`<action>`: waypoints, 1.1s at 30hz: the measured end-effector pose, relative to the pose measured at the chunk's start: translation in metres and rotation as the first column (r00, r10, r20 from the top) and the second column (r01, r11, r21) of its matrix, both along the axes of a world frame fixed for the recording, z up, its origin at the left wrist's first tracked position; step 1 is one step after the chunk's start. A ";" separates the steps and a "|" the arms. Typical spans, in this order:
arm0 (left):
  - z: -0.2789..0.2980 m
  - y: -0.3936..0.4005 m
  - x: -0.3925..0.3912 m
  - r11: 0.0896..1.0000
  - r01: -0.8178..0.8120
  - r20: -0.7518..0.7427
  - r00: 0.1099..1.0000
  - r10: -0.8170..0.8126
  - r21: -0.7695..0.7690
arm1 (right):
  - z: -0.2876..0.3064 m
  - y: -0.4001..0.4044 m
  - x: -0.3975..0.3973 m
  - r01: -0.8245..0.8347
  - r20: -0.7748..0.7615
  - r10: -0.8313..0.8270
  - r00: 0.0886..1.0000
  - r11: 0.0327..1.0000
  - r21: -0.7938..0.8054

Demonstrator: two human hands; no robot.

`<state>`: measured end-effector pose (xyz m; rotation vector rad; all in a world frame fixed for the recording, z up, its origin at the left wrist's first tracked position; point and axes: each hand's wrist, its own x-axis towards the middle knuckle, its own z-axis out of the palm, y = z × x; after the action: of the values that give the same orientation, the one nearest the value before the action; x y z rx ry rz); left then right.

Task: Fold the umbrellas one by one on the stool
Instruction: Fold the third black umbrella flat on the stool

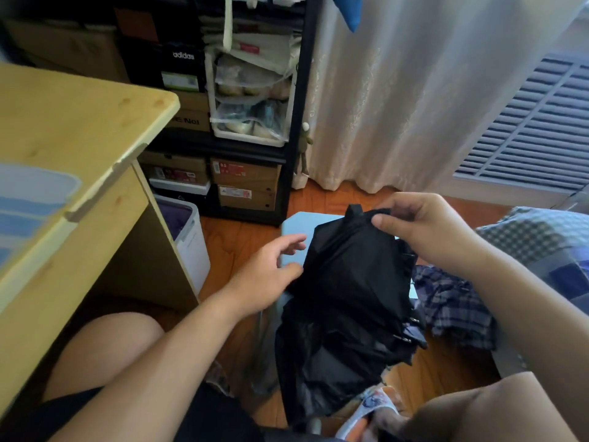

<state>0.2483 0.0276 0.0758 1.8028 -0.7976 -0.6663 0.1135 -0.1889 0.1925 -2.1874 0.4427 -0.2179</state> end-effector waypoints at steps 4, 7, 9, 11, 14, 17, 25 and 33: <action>0.015 -0.013 0.007 0.987 -0.024 -0.330 0.943 -0.031 -0.160 | 0.002 0.001 0.001 0.011 0.009 -0.011 1.000 0.999 0.033; 0.018 -0.025 0.014 0.972 -0.033 -0.342 0.938 -0.050 -0.234 | 0.003 0.002 -0.002 0.019 -0.002 -0.019 1.000 0.998 0.067; 0.018 -0.031 0.017 0.964 -0.072 -0.316 0.949 -0.014 -0.256 | 0.001 0.002 -0.005 0.042 -0.009 -0.041 0.999 0.996 0.081; 0.019 -0.037 0.018 0.959 -0.112 -0.337 0.941 0.019 -0.261 | -0.004 0.002 -0.007 0.103 -0.012 -0.102 0.995 0.992 0.073; 0.019 -0.045 0.017 0.957 -0.157 -0.310 0.948 0.077 -0.244 | -0.008 0.002 -0.010 0.174 -0.005 -0.174 0.985 0.983 0.060; 0.019 -0.047 0.014 0.963 -0.194 -0.191 0.969 0.158 -0.187 | -0.010 0.003 -0.010 0.208 0.012 -0.208 0.978 0.977 0.042; 0.024 -0.028 0.008 0.997 -0.074 -0.099 0.992 0.072 -0.009 | -0.006 0.007 -0.010 0.194 0.043 -0.195 0.980 0.981 0.018; 0.033 -0.014 -0.002 0.997 -0.051 -0.170 0.984 0.059 0.053 | -0.009 0.002 -0.011 0.156 0.067 -0.152 0.986 0.986 -0.062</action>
<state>0.2461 0.0134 0.1091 1.7766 -0.6188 -0.7987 0.1024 -0.1866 0.1838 -2.2063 0.5771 -0.3891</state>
